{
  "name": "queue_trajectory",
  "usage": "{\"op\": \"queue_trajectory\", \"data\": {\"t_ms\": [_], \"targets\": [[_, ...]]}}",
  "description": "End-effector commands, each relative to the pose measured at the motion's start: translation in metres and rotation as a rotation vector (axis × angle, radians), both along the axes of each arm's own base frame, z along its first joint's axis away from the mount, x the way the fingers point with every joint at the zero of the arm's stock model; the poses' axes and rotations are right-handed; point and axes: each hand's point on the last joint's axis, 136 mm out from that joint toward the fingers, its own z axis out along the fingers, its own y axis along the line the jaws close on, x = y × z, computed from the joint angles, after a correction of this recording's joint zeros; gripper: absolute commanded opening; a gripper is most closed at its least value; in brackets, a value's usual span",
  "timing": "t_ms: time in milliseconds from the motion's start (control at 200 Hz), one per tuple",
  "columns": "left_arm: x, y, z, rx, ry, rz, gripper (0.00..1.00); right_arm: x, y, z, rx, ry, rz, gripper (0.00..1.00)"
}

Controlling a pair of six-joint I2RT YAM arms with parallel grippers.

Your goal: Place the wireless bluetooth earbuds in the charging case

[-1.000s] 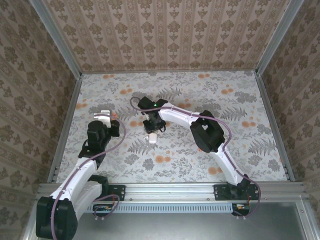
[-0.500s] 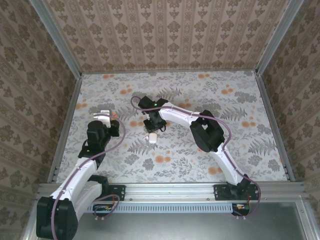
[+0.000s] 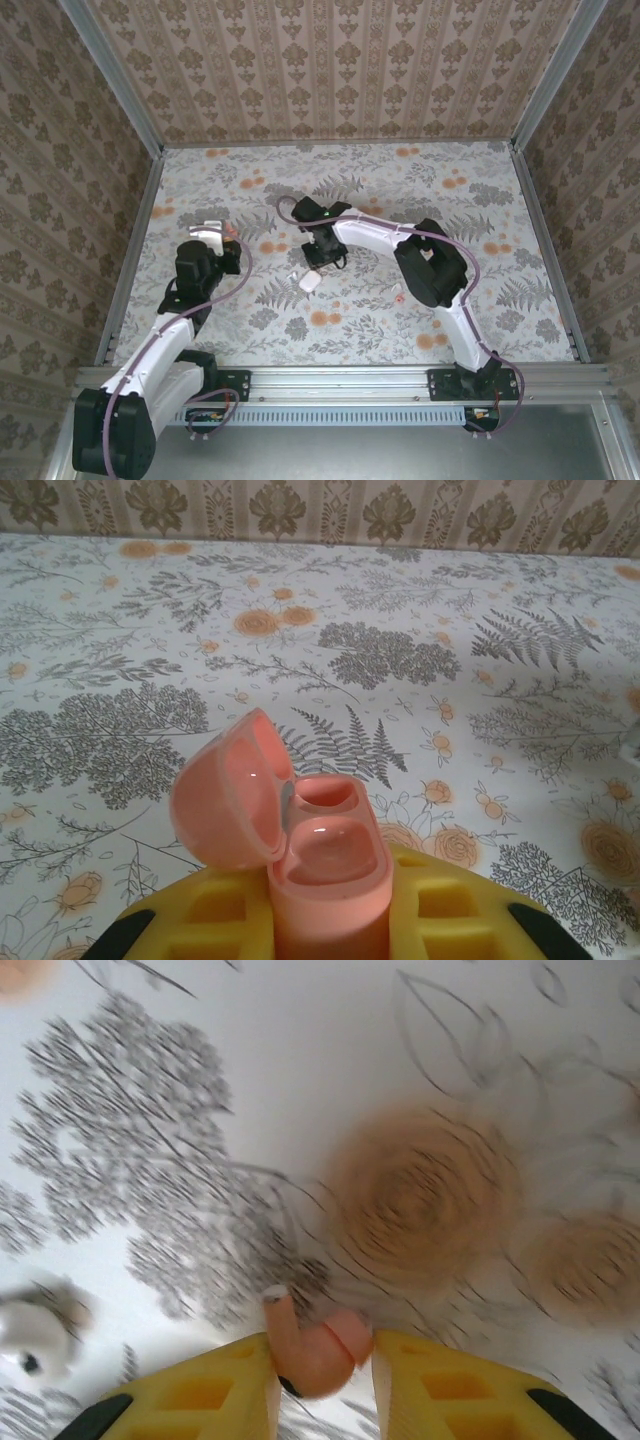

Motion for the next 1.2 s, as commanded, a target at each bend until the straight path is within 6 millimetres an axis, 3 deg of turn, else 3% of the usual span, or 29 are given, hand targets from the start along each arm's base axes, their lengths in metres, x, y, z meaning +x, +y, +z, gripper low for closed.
{"op": "queue_trajectory", "data": {"t_ms": [0,260,470,655,895,1195], "targets": [[0.004,-0.005,0.009,-0.026,-0.015,-0.021,0.18,0.003,-0.024,0.019,-0.001,-0.040,-0.061,0.31],[0.007,-0.011,0.009,-0.037,-0.007,-0.041,0.18,-0.011,-0.052,0.024,0.016,-0.029,-0.101,0.32],[0.007,-0.011,0.011,-0.039,-0.010,-0.038,0.18,-0.001,-0.039,0.040,0.099,-0.046,-0.120,0.38],[0.008,-0.011,0.013,-0.038,-0.010,-0.039,0.18,0.015,-0.032,0.042,0.112,-0.051,-0.124,0.40],[0.009,-0.010,0.013,-0.033,-0.015,-0.037,0.18,0.030,-0.017,0.041,0.135,-0.061,-0.091,0.40],[0.008,-0.009,0.015,-0.028,-0.016,-0.033,0.18,0.044,-0.002,0.025,0.142,-0.015,-0.068,0.40]]}}
